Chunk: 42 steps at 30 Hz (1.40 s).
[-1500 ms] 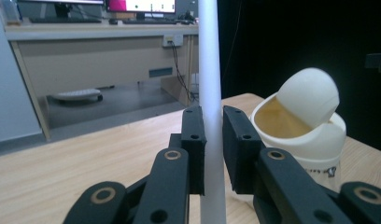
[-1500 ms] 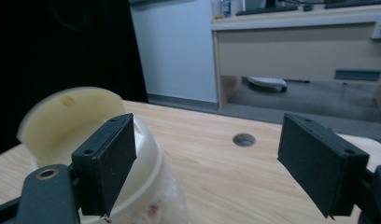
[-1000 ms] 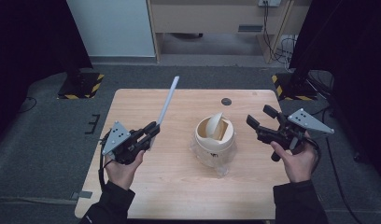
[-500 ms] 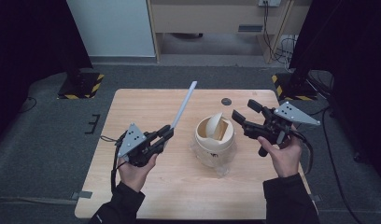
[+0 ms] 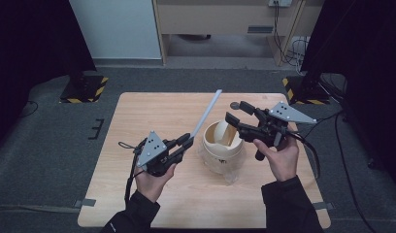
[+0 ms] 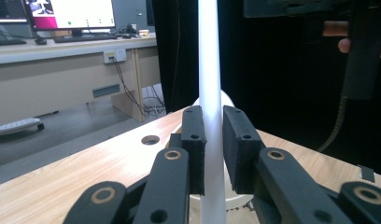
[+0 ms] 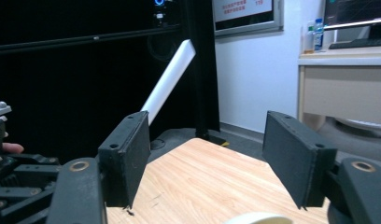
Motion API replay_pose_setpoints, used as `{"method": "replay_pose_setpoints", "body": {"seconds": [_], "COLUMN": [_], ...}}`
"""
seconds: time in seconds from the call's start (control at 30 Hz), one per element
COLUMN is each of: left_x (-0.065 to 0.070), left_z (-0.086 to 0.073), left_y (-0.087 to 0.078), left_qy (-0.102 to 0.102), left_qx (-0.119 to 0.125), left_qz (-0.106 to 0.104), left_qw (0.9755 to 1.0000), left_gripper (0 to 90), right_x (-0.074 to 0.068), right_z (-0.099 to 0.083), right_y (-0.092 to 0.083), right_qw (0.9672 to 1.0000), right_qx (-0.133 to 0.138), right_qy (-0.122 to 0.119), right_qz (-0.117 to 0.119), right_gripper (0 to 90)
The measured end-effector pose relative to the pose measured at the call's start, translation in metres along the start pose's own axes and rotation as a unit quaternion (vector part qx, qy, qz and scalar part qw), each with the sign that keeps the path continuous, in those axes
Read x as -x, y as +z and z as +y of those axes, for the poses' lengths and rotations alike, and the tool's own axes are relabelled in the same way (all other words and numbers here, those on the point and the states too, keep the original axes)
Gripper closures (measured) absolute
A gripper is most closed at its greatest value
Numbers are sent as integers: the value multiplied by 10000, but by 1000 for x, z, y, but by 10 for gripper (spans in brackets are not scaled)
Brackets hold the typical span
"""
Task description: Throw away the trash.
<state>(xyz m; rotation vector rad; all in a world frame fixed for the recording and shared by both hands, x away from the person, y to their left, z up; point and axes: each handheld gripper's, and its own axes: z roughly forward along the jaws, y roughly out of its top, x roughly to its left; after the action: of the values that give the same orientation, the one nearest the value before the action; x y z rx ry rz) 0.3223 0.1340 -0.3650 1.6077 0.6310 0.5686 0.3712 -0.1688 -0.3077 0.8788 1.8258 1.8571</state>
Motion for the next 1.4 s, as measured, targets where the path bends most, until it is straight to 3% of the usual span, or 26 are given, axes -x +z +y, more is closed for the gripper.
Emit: {"method": "replay_pose_setpoints", "body": {"seconds": [0.43, 0.73, 1.1, 1.4], "left_x": [9, 14, 14, 13], "left_z": [1, 0, -2, -8], "left_y": [6, 7, 6, 7], "left_qy": [47, 78, 85, 76], "left_qx": [-5, 14, -39, -132], "left_qz": [-131, -188, -204, -234], "left_qw": [9999, 9998, 9997, 9996], "left_gripper": [789, 788, 789, 786], "right_x": [-13, -18, -23, -26], "right_z": [3, -2, -8, -9], "right_y": [15, 22, 29, 32], "right_qw": [9994, 9986, 9954, 9910], "right_qx": [-64, -162, -393, -439], "right_qy": [90, 213, 466, 735], "right_qz": [313, 462, 732, 1029], "right_gripper": [387, 495, 697, 769]}}
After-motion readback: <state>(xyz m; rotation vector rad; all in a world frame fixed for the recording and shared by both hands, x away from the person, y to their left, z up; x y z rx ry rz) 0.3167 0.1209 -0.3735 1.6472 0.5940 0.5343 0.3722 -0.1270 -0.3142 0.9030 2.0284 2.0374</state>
